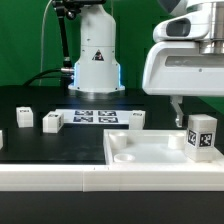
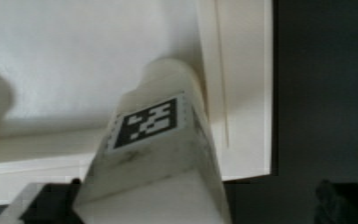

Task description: Assemble one leg

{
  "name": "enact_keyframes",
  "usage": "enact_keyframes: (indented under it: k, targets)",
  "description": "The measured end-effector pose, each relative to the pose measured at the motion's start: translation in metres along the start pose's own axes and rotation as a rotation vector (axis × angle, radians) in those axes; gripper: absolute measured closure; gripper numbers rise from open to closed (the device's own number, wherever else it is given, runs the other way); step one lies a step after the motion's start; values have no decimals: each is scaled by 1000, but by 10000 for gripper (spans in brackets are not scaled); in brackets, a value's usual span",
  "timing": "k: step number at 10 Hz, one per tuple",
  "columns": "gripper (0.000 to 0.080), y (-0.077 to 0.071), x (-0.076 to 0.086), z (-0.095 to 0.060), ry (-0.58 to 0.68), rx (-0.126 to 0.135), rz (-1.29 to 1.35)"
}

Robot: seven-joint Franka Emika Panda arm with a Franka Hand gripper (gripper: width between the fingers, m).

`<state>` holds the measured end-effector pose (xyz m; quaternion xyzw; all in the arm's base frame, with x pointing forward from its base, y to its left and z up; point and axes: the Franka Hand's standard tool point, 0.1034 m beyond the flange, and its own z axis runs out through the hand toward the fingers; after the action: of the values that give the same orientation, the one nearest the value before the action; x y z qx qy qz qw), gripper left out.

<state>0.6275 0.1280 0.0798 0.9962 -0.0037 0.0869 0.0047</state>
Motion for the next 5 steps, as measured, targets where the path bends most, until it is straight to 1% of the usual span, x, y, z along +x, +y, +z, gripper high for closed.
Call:
enact_keyframes:
  k: [2, 4, 5]
  targets:
    - [151, 4, 0, 1, -2, -4, -132]
    - [151, 9, 0, 2, -4, -9, -197]
    - [274, 8, 0, 2, -4, -9, -186]
